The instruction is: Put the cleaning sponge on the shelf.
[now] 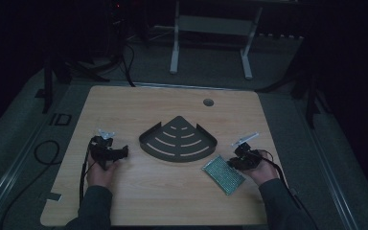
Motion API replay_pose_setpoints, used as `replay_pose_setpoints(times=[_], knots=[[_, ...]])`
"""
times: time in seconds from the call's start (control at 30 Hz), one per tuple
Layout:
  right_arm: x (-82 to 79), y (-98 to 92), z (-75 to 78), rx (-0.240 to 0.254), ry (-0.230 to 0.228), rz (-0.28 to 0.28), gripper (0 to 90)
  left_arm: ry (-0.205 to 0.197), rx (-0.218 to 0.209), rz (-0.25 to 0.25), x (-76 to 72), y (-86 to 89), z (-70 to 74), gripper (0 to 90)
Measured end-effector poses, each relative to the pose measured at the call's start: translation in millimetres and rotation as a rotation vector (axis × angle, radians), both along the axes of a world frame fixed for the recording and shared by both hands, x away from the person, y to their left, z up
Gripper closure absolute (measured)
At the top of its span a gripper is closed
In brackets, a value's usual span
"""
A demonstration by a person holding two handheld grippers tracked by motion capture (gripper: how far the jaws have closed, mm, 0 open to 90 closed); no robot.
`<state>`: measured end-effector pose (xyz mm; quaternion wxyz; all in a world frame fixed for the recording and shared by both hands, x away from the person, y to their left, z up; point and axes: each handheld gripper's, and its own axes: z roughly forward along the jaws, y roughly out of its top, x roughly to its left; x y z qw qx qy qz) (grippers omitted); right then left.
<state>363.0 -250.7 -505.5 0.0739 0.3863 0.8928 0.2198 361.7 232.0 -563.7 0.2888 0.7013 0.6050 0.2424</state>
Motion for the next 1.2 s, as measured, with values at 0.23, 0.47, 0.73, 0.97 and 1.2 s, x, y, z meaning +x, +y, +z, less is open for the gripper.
replay_pose_setpoints(times=[0.23,0.47,0.73,0.97,1.2], knots=[[9.7,-1.2,1.7,-0.021,0.091,0.022,78.5,0.000,0.000,0.000,0.0,0.0,0.0,9.0],[15.5,-0.4,2.3,-0.026,0.135,0.035,76.7,0.000,0.000,0.000,0.0,0.0,0.0,9.0],[22.6,3.4,4.1,-0.063,0.185,0.064,76.8,0.000,0.000,0.000,0.0,0.0,0.0,9.0],[26.1,6.8,3.2,-0.079,0.226,0.094,76.8,0.000,0.000,0.000,0.0,0.0,0.0,9.0],[31.5,6.8,-1.4,-0.082,0.258,0.100,77.3,0.000,0.000,0.000,0.0,0.0,0.0,9.0]])
